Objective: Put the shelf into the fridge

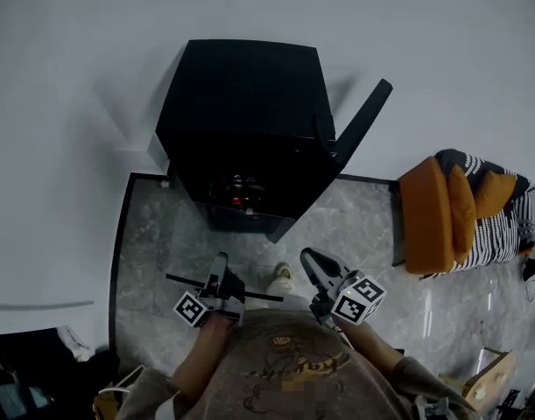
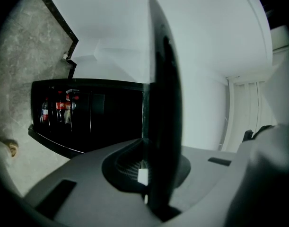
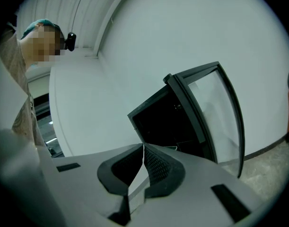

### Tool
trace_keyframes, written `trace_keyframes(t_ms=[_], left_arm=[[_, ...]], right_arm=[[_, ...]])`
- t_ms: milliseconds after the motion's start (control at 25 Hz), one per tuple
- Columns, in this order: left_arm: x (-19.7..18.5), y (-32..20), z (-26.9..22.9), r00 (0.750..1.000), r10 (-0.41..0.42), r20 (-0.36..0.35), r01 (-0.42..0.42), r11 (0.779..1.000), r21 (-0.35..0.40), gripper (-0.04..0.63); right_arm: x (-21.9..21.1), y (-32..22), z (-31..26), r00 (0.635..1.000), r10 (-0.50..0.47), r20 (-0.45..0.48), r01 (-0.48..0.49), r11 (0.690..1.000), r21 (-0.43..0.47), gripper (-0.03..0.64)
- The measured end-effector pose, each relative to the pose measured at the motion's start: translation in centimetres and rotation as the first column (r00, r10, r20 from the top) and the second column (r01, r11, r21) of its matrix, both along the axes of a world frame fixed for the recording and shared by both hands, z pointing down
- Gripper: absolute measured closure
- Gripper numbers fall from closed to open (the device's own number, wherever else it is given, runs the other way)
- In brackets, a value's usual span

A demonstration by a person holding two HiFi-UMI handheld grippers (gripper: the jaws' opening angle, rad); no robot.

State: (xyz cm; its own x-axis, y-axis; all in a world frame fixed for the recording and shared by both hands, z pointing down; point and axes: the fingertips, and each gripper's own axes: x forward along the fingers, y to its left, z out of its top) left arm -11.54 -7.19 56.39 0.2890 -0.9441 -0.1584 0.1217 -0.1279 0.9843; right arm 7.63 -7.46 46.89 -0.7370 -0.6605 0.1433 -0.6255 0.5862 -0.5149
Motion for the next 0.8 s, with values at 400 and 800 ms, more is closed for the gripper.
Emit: trace_keyframes(t_ms=[400,800], left_arm=[[1.1,-2.2,2.8,1.0,-0.011,0.008,0.012,0.999,-0.035,0.578],[1.9,-5.4,6.3,1.0,-0.026,0.012,0.027,0.996,-0.08,0.578]], right_arm=[[-1.1,-2.6,1.1,0.998,-0.069,0.006,0.069,0.998,-0.01,0.594],[0.3,-4.5,2.1,0.998,-0.053,-0.016,0.053,0.998,-0.037,0.594]])
